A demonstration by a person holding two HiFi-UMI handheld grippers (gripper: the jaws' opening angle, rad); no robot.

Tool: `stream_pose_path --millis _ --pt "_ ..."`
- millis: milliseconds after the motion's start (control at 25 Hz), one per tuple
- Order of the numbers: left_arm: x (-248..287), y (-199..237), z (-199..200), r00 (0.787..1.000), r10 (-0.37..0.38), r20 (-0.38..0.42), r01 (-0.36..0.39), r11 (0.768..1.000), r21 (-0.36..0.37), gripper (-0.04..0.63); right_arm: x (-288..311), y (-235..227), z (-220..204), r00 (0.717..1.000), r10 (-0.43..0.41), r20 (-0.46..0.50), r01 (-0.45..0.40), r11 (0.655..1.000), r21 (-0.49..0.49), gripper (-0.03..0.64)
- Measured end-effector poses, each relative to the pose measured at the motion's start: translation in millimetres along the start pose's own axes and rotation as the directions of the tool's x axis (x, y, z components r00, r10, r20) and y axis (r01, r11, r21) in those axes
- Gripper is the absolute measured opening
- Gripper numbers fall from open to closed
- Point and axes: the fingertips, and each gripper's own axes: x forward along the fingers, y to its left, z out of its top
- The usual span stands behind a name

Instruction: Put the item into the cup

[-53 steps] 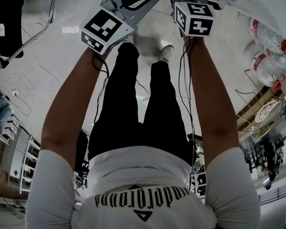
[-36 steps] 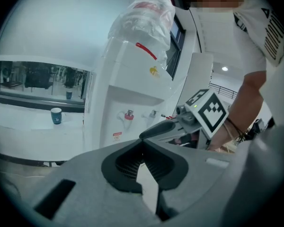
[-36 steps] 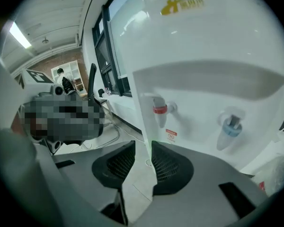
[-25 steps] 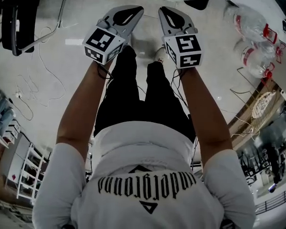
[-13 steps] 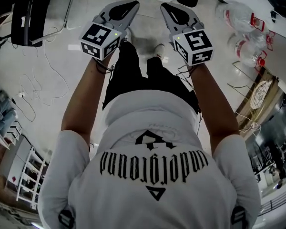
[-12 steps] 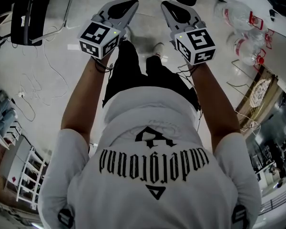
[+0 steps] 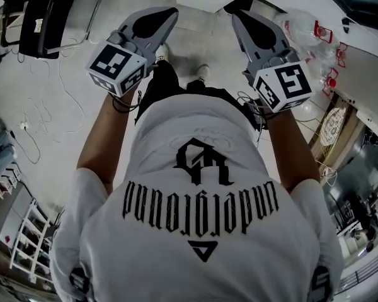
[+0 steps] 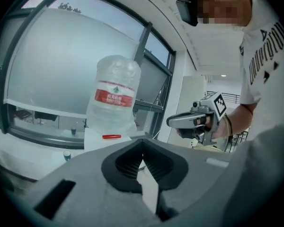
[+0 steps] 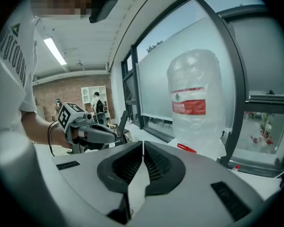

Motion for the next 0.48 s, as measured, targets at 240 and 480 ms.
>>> stream_pose_path --millis 240,480 --pt "-30.0 -21.9 48.0 0.998 0.024 0.066 -0.026 1.0 0.015 0.014 -38.1 2.2 27.8 0.999 0.008 0.034 -0.007 1.0 -0.031 0.021" --pt "-48.2 -39.3 80.3 0.995 0.028 0.095 -0.029 1.0 0.012 0.014 -65.5 4.6 43.7 0.998 -0.001 0.063 0.004 0.998 -0.057 0.021"
